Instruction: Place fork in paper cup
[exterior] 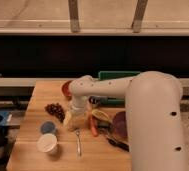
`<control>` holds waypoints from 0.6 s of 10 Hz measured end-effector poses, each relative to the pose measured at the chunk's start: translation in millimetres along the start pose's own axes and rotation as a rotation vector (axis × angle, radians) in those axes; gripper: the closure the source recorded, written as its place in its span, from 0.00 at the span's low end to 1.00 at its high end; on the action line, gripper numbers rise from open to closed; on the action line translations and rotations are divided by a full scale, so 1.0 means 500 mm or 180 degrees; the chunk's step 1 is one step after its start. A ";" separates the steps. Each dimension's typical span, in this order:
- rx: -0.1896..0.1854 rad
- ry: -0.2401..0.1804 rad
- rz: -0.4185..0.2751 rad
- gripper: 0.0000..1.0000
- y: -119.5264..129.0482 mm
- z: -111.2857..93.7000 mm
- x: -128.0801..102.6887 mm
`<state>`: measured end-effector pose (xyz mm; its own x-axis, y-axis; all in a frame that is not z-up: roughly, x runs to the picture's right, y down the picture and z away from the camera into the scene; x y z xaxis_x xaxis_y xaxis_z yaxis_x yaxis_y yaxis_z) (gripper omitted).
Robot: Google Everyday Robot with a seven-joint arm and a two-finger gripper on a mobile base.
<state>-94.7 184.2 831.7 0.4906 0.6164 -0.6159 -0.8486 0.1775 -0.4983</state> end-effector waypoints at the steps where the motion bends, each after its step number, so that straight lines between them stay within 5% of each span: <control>1: 0.0069 0.0061 0.0032 0.20 -0.003 0.010 0.002; 6: 0.0215 0.0208 0.0194 0.21 -0.021 0.038 0.025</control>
<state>-83.5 204.7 840.5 0.4478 0.5767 -0.6833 -0.8875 0.1938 -0.4180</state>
